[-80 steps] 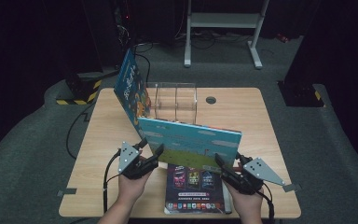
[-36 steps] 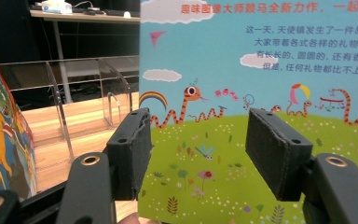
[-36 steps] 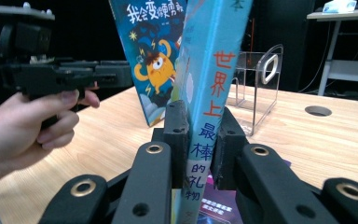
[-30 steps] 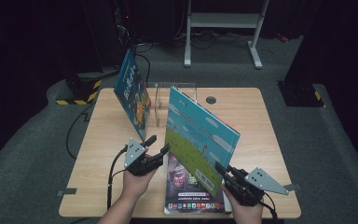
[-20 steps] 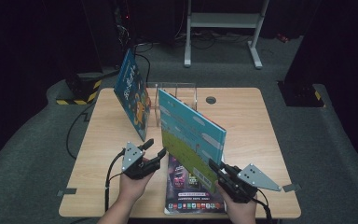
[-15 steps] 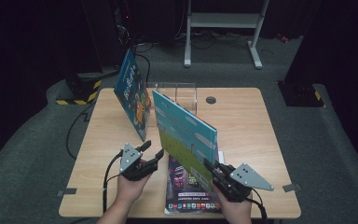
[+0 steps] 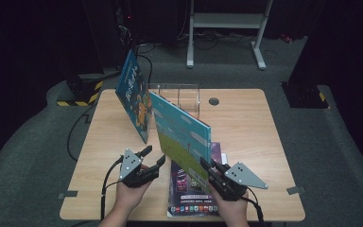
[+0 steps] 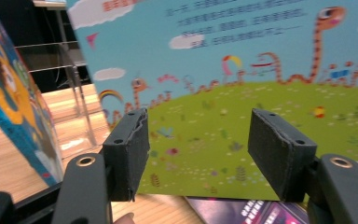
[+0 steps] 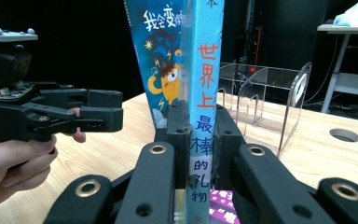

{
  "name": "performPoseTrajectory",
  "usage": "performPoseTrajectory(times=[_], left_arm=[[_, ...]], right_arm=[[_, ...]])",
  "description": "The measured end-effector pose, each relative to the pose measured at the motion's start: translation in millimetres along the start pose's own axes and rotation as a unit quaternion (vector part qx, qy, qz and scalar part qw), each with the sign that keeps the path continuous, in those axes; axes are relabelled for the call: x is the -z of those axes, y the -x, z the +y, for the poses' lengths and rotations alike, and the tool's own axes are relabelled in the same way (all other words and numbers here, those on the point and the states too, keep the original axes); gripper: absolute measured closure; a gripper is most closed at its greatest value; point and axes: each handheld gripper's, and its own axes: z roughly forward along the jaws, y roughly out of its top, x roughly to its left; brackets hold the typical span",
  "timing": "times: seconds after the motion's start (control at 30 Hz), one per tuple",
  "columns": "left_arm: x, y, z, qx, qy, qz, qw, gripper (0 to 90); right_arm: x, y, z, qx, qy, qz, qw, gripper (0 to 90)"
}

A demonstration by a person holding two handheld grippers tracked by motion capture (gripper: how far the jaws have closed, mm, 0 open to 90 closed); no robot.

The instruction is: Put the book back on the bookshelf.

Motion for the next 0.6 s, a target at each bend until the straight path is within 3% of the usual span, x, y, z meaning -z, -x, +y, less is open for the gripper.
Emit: performPoseTrajectory(times=[0.33, 0.6], left_arm=[[6.0, 10.5, 7.8, 0.002, 0.002, -0.007, 1.0000, 39.7], [17.5, 25.6, 25.3, -0.002, 0.026, -0.030, 0.9992, 35.0]], right_arm=[[-7.0, -6.2, -2.4, 0.006, 0.006, -0.005, 1.0000, 81.3], [-10.7, -15.7, -6.0, 0.015, 0.005, -0.006, 0.9999, 81.3]])
